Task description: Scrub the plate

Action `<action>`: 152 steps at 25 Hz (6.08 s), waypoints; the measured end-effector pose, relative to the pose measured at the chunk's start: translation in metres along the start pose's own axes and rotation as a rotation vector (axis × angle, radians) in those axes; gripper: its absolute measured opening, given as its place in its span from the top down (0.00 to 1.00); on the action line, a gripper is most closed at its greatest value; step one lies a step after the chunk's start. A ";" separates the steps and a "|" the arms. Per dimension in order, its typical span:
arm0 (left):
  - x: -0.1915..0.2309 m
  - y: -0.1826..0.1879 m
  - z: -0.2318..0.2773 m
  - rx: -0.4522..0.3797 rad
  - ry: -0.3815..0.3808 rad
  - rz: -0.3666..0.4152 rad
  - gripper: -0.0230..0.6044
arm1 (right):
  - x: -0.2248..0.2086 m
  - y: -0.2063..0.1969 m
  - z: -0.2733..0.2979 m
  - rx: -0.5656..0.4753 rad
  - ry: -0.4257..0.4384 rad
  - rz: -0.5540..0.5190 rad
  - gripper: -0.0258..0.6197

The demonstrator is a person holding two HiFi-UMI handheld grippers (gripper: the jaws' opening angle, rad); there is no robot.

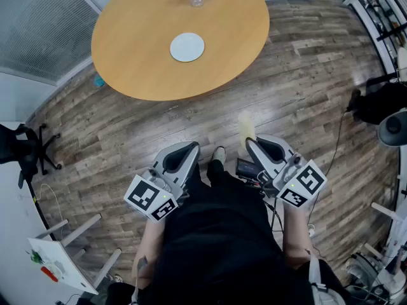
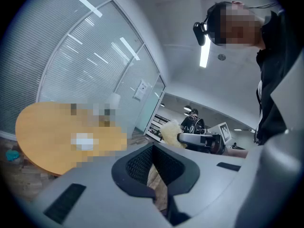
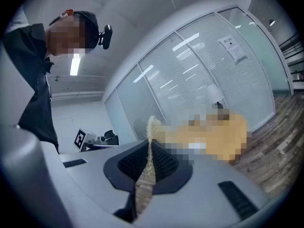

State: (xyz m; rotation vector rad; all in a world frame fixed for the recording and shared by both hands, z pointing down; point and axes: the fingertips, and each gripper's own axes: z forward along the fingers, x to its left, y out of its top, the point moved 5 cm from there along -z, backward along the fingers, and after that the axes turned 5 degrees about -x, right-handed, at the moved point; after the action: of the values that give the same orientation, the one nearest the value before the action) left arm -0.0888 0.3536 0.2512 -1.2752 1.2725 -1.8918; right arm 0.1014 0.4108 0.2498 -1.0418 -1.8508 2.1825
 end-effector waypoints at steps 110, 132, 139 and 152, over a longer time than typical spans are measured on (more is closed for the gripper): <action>0.193 0.080 0.180 -0.114 0.441 -0.108 0.95 | -0.217 0.026 0.313 0.418 0.436 -0.278 0.92; 0.227 0.029 0.179 -0.052 0.417 -0.098 0.95 | -0.228 -0.082 0.356 0.609 0.513 -0.524 0.92; 0.234 0.026 0.177 -0.048 0.419 -0.113 0.95 | -0.230 -0.114 0.367 0.678 0.533 -0.580 0.92; 0.240 0.031 0.168 -0.052 0.381 -0.112 0.95 | -0.231 -0.158 0.389 0.793 0.523 -0.634 0.92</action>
State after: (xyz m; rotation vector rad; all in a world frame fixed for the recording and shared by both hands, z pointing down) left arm -0.0398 0.0781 0.3414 -1.0617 1.4703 -2.2741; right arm 0.0098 0.0140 0.5031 -0.6301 -0.7926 1.7427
